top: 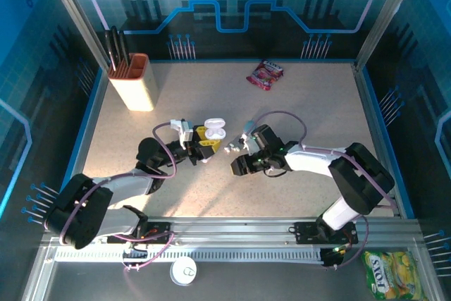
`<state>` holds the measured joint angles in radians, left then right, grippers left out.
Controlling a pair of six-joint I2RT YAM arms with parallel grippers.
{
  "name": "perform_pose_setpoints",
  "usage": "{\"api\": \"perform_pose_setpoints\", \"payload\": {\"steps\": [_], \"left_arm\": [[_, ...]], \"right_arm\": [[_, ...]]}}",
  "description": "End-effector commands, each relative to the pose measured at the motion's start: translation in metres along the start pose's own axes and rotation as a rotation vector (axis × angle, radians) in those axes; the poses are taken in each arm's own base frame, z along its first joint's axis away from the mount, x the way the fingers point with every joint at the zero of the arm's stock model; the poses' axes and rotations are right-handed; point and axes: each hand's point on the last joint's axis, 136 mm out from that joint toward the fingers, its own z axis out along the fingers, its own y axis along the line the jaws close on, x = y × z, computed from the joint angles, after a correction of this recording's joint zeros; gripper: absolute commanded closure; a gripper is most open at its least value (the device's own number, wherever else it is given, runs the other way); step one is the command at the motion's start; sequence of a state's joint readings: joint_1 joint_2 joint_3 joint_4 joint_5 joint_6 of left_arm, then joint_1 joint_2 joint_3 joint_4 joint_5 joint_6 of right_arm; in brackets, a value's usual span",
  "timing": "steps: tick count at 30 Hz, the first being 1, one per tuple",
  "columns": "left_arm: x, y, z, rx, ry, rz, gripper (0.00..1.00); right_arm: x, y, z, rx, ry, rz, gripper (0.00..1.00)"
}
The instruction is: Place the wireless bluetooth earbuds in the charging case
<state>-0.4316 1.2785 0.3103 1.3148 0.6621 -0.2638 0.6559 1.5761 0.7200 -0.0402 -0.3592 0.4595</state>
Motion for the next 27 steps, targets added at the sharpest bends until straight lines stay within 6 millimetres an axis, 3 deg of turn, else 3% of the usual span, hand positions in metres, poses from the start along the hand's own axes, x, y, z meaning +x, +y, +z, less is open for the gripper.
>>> {"api": "perform_pose_setpoints", "payload": {"steps": [1, 7, 13, 21, 27], "left_arm": [[-0.008, -0.003, 0.002, 0.027, -0.023, 0.023, 0.6], [-0.007, -0.004, 0.0, 0.024, -0.017, 0.017, 0.6], [-0.007, -0.004, -0.001, 0.017, -0.013, 0.022, 0.6], [-0.006, -0.003, 0.001, 0.021, -0.009, 0.022, 0.6], [-0.002, 0.0, 0.003, 0.026, -0.008, 0.01, 0.6]], "right_arm": [[-0.01, -0.004, -0.004, -0.015, -0.008, 0.022, 0.45], [-0.023, 0.0, 0.012, -0.055, 0.035, 0.01, 0.46], [-0.014, -0.001, 0.026, -0.063, 0.081, 0.015, 0.46], [0.006, -0.005, 0.021, -0.063, 0.085, 0.048, 0.48], [0.005, 0.003, 0.018, -0.099, 0.066, 0.057, 0.5]]}}
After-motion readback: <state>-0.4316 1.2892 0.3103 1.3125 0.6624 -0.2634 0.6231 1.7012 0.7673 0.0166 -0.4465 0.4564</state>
